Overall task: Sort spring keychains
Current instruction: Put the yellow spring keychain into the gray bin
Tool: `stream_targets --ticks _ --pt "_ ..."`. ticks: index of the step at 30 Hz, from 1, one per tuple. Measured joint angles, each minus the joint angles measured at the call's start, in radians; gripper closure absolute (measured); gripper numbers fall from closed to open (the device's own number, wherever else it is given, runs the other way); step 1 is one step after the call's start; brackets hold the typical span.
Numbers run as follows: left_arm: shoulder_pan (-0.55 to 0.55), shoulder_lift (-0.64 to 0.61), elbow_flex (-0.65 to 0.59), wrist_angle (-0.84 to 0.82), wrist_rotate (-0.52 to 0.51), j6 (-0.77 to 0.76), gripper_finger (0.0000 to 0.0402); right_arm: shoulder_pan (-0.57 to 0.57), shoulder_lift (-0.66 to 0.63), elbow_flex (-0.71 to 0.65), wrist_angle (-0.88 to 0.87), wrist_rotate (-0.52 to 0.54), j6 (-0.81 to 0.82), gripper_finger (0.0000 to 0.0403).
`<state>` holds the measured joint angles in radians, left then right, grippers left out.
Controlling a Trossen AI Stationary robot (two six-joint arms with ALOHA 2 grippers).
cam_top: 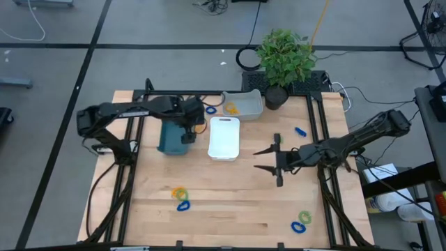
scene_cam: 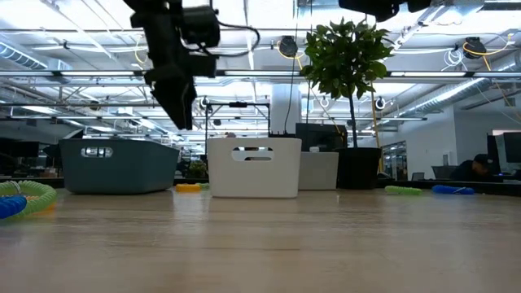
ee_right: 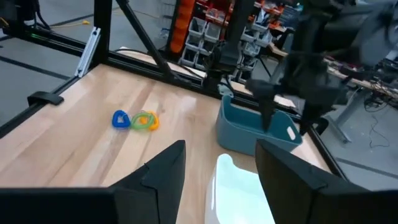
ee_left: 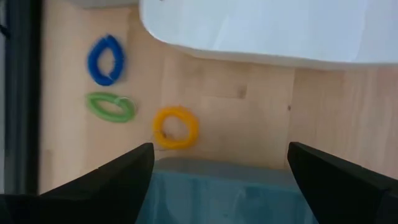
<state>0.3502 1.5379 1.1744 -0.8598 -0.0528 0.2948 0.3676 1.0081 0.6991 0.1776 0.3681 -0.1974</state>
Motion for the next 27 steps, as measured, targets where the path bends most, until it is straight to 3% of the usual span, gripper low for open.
stream_targets --ticks 7,19,27 --pt "0.032 0.120 0.000 0.018 0.060 -0.046 0.0023 0.001 -0.056 -0.001 -0.037 -0.002 0.002 0.0220" --pt "0.059 0.219 0.001 0.114 0.017 0.032 0.0023 0.001 -0.073 -0.068 -0.003 -0.001 0.009 0.0220" --pt "0.102 0.312 0.109 0.061 0.025 0.067 0.0023 0.001 -0.102 -0.142 0.121 -0.001 0.015 0.0220"
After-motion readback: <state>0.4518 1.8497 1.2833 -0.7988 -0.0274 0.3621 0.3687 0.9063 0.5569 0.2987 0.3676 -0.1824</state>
